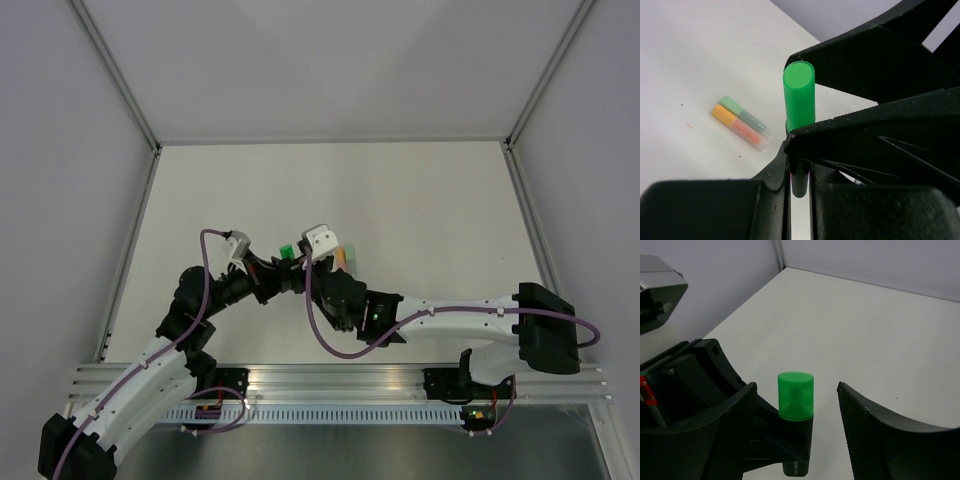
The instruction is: Insert the pens into the pen caps
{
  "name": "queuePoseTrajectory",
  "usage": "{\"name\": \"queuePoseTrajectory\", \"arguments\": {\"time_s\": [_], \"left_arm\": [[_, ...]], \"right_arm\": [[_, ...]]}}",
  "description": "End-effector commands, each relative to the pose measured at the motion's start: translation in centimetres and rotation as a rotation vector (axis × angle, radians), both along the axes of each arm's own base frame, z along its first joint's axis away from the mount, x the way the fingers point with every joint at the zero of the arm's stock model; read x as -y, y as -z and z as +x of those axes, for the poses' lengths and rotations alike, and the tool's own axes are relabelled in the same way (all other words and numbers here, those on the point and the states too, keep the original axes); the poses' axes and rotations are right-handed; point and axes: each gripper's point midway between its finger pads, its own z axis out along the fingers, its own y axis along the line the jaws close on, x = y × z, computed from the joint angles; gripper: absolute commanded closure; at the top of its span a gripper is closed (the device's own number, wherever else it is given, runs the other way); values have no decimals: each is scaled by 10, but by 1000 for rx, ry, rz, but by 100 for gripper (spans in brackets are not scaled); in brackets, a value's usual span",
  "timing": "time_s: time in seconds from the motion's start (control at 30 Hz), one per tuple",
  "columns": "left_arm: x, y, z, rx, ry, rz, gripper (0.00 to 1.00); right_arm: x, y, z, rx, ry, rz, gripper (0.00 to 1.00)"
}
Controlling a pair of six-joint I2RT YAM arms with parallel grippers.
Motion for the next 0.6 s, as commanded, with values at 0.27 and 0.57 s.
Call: {"name": "queuePoseTrajectory", "arguments": {"time_s": [0.27, 0.57], "left_arm": [[17, -54, -39, 209, 244, -152, 98], [27, -54, -57, 208, 397, -173, 98]], "right_arm": [[23, -71, -7, -47, -275, 46, 24], [38, -86, -43, -1, -525, 6, 23]]}}
